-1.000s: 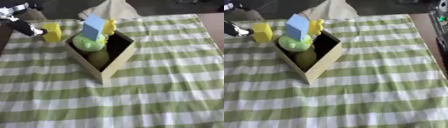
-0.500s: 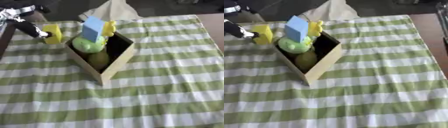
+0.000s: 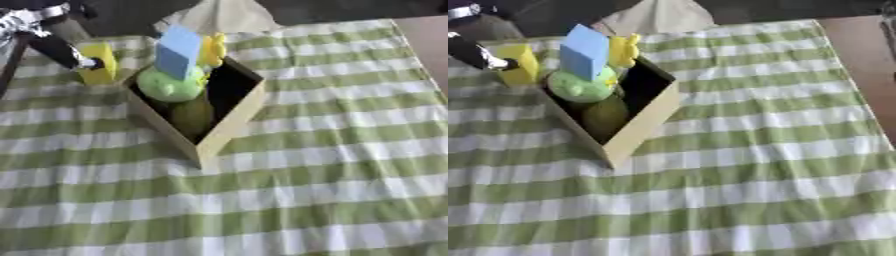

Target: Pick up objects on the table and place them in the box.

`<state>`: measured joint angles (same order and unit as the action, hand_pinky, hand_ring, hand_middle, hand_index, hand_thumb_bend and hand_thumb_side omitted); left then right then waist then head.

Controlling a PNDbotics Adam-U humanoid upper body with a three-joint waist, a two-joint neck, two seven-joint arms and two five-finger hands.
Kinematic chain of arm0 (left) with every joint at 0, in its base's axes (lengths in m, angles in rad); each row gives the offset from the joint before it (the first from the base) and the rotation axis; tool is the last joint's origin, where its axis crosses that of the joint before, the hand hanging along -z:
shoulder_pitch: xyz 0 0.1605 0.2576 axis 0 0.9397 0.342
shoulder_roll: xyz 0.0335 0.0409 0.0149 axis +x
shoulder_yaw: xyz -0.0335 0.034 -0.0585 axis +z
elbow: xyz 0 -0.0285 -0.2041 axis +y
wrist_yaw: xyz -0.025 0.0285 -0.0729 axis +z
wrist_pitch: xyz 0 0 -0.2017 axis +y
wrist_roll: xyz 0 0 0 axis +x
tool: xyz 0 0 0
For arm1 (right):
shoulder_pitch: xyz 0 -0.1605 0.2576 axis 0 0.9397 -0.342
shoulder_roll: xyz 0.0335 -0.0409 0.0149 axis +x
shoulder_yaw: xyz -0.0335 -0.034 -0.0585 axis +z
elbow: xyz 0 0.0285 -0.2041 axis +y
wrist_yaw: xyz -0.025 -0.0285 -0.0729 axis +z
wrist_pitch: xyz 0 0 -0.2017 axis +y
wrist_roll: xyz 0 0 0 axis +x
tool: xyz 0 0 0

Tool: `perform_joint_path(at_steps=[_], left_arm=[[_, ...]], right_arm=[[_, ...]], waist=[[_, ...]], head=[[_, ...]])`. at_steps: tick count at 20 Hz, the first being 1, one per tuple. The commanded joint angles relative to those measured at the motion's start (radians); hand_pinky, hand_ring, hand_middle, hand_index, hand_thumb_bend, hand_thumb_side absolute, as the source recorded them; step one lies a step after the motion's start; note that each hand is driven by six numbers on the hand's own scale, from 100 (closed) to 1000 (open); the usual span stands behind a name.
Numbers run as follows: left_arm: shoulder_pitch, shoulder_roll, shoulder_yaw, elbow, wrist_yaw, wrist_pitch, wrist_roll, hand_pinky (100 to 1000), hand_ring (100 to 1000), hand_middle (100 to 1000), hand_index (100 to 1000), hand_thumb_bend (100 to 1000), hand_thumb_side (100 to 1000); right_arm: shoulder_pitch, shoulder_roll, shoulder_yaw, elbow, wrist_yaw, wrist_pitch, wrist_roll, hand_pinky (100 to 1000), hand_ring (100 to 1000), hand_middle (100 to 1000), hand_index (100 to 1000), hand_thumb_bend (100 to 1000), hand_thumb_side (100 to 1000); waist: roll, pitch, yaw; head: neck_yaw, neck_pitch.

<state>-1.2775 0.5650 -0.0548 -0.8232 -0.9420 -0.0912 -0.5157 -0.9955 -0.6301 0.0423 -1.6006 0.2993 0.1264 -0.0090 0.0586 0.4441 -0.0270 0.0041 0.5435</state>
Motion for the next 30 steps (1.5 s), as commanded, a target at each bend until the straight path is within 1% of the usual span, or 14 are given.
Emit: perform_joint_path(at_steps=[1, 4, 6, 9, 13, 16, 19, 20, 23, 26, 27, 30], left_arm=[[-0.042, 0.006, 0.029, 0.040, -0.061, 0.015, 0.030, 954, 1000, 863, 928, 559, 301], [-0.058, -0.009, 0.045, 0.074, -0.095, 0.018, 0.039, 956, 1000, 864, 932, 550, 307], [-0.066, -0.012, 0.050, 0.084, -0.111, 0.020, 0.044, 957, 1000, 871, 933, 574, 293], [-0.074, -0.012, 0.061, 0.091, -0.139, 0.031, 0.062, 953, 1000, 867, 931, 559, 280], [-0.077, -0.005, 0.077, 0.102, -0.146, 0.048, 0.079, 949, 997, 859, 930, 527, 278], [-0.079, 0.000, 0.089, 0.114, -0.130, 0.059, 0.087, 947, 993, 853, 929, 494, 276], [-0.078, 0.003, 0.090, 0.123, -0.108, 0.051, 0.074, 947, 994, 853, 928, 458, 276], [-0.077, 0.004, 0.090, 0.127, -0.101, 0.045, 0.062, 948, 994, 853, 928, 441, 260], [-0.079, 0.006, 0.093, 0.125, -0.062, 0.020, 0.021, 951, 990, 848, 930, 363, 275], [-0.085, 0.012, 0.091, 0.106, -0.009, -0.001, -0.005, 951, 988, 844, 931, 330, 270], [-0.086, 0.014, 0.089, 0.100, 0.011, -0.007, -0.016, 952, 988, 844, 932, 307, 276], [-0.087, 0.026, 0.080, 0.089, 0.040, -0.011, -0.051, 954, 993, 848, 931, 328, 268]], right_arm=[[-0.027, -0.030, -0.014, -0.006, -0.011, 0.002, -0.007, 947, 884, 746, 805, 100, 410], [-0.031, -0.029, -0.014, -0.004, -0.015, 0.003, -0.009, 947, 883, 745, 804, 100, 416], [-0.032, -0.028, -0.013, -0.003, -0.017, 0.004, -0.010, 947, 882, 744, 803, 100, 421], [-0.034, -0.027, -0.012, -0.002, -0.019, 0.005, -0.010, 947, 881, 743, 803, 100, 430], [-0.035, -0.029, -0.013, -0.001, -0.021, 0.006, -0.012, 947, 881, 742, 802, 100, 436], [-0.038, -0.028, -0.013, 0.000, -0.023, 0.007, -0.013, 948, 880, 741, 801, 100, 442], [-0.040, -0.028, -0.013, 0.001, -0.024, 0.008, -0.016, 947, 878, 739, 800, 100, 446], [-0.039, -0.028, -0.014, 0.002, -0.025, 0.008, -0.017, 947, 878, 739, 800, 100, 447], [-0.035, -0.033, -0.015, 0.006, -0.027, 0.011, -0.020, 948, 878, 738, 799, 100, 461], [-0.027, -0.037, -0.015, 0.011, -0.030, 0.012, -0.022, 948, 878, 737, 799, 100, 468], [-0.023, -0.038, -0.016, 0.012, -0.031, 0.013, -0.023, 948, 878, 737, 799, 100, 472], [-0.012, -0.041, -0.020, 0.015, -0.033, 0.014, -0.027, 949, 877, 737, 799, 100, 479]], waist=[[0.010, -0.006, -0.004], [0.009, 0.000, -0.009], [0.009, 0.004, -0.011], [0.010, 0.009, -0.013], [0.011, 0.015, -0.015], [0.014, 0.020, -0.019], [0.015, 0.025, -0.024], [0.015, 0.026, -0.025], [0.013, 0.028, -0.023], [0.013, 0.025, -0.011], [0.013, 0.021, -0.006], [0.012, 0.011, 0.007]], head=[[0.014, -0.021], [0.022, -0.024], [0.026, -0.024], [0.034, -0.024], [0.053, -0.027], [0.069, -0.033], [0.079, -0.037], [0.078, -0.037], [0.075, -0.032], [0.070, -0.023], [0.068, -0.017], [0.060, -0.004]])
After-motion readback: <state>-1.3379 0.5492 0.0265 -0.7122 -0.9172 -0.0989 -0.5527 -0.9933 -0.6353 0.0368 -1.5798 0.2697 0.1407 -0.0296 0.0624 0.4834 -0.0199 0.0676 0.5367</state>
